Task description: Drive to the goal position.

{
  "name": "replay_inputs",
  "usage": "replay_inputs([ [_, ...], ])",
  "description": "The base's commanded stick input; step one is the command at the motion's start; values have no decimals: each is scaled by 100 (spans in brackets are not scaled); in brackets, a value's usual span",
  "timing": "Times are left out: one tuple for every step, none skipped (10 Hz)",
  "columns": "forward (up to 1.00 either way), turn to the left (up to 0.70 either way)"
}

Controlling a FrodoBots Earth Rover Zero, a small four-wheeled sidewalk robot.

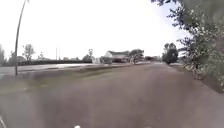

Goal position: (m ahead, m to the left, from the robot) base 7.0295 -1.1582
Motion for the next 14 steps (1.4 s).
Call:
replay_inputs([
  [100,-3],
  [100,-3],
  [100,-4],
  [100,-4],
  [100,-3],
  [100,-3],
  [100,-5],
  [100,-12],
  [100,-20],
  [100,-27],
  [100,-28],
  [100,-29],
  [100,-31],
  [100,-33],
])
